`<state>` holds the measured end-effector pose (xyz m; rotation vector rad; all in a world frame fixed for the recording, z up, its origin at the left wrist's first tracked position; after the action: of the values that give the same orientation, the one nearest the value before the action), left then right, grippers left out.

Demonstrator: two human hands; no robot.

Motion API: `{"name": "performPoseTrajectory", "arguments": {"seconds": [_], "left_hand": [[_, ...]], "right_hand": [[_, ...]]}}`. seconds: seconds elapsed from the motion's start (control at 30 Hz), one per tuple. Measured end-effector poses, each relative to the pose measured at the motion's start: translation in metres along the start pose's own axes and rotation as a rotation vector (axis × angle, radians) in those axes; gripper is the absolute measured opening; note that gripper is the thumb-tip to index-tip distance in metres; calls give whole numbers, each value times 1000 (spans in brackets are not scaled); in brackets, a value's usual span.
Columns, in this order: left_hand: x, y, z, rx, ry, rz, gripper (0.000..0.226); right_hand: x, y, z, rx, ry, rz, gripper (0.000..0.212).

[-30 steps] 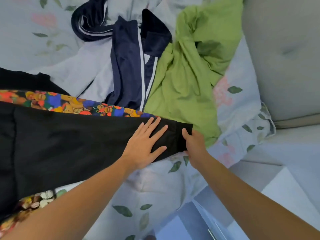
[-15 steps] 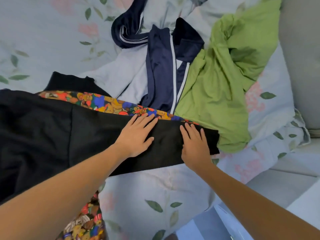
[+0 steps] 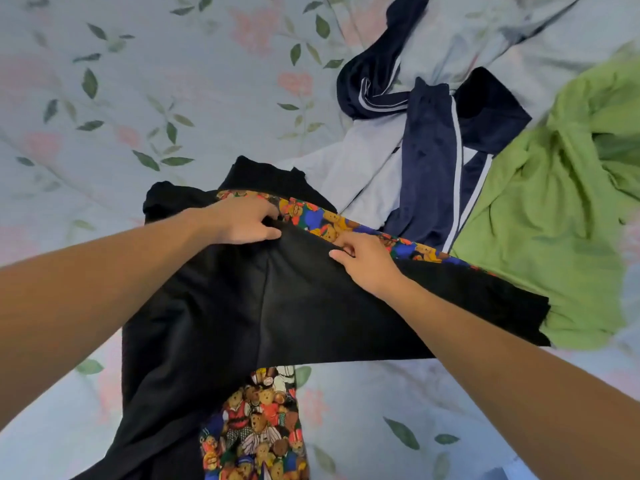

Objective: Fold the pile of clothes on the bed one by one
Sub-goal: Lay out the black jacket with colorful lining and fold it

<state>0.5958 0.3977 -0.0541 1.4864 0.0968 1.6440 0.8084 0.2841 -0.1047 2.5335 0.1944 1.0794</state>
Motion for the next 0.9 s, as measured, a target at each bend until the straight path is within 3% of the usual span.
{"name": "performPoseTrajectory", "arguments": {"seconds": [0.03,0.17,0.27,0.33,0.4,0.47,0.53,0.63,0.73,0.8,0.9], "left_hand": [[4,-2,-3,-21,43,28,10],[20,-13,2,-88,77,305,12],[22,-9,-16,-32,64,323,28],[22,2,-48,59,39,310,29],[21,14,-79,114,94,327,24],[22,21,-97,106,76,419,22],[18,23,-101,89,22,565,26],[-8,51,-100,235,173,693,43],[-72,116,-100,390,311,742,60],[-129,168,-93,478,401,712,69],[-215,241,-77,571,516,525,79]], "right_hand": [[4,-4,1,-19,-22,38,15],[25,-20,1,-120,27,217,19],[23,-25,-8,-151,203,215,23],[14,-24,-25,-76,292,261,18],[-2,-23,-50,63,255,258,28],[-20,-33,-70,148,162,172,39],[-31,-49,-77,129,215,150,34],[-28,-57,-83,44,314,307,18],[-45,-12,-116,215,307,419,31],[-83,39,-140,430,217,317,34],[-166,124,-156,657,190,-59,41]]}}
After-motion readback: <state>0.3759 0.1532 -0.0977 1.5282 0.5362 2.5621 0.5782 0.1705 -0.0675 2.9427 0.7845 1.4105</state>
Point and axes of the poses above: each hand's wrist, its own y-axis away from the middle knuckle, its own x-axis out of the back of the hand, z = x × y, the point moved 4 cm from there along -y, towards the middle knuckle, and after that the axes turned 2 degrees about -x, right-handed, at the moved point
